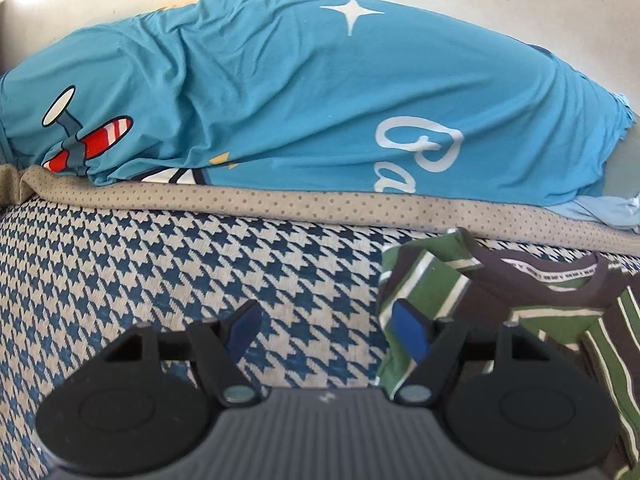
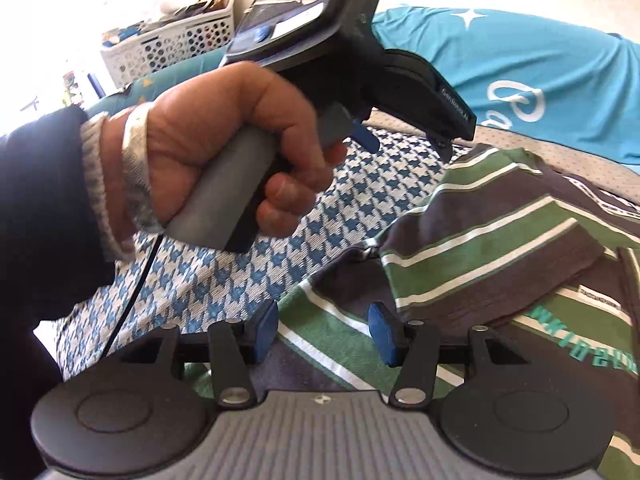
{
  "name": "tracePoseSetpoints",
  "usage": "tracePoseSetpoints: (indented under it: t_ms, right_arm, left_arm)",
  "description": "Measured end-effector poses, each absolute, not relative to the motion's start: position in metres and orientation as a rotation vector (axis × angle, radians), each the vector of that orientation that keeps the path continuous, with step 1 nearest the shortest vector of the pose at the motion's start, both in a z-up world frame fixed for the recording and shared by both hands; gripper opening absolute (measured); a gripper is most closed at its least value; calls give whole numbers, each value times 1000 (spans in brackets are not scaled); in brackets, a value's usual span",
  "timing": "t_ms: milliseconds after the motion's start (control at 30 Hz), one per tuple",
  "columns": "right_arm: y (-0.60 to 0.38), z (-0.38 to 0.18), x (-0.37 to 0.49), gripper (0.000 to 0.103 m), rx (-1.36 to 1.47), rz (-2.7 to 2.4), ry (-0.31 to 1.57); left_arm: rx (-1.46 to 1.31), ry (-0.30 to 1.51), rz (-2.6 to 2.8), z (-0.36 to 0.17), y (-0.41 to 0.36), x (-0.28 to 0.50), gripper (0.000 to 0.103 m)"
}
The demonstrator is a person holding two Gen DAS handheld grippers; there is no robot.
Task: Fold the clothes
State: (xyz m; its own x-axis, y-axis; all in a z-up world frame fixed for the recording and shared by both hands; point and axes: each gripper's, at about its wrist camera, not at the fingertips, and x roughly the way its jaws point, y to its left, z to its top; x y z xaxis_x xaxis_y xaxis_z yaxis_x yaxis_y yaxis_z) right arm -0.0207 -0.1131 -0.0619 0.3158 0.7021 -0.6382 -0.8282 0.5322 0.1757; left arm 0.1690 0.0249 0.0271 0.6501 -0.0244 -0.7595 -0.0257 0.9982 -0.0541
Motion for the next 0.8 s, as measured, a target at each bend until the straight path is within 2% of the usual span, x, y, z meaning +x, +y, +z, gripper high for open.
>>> tracePoseSetpoints:
  t_ms: [200, 533, 800]
  right_arm:
    - [-124, -57, -20, 50, -200, 940, 750]
    - [-145, -53, -10, 52, -241, 751, 828]
    - [-185, -34, 7, 53, -131, 587, 892]
  left_arm:
    - [-18, 887, -28, 24, 8, 149, 75]
    - [73, 874, -24, 27, -10, 119, 87]
    - [82, 901, -31, 28, -19, 98, 89]
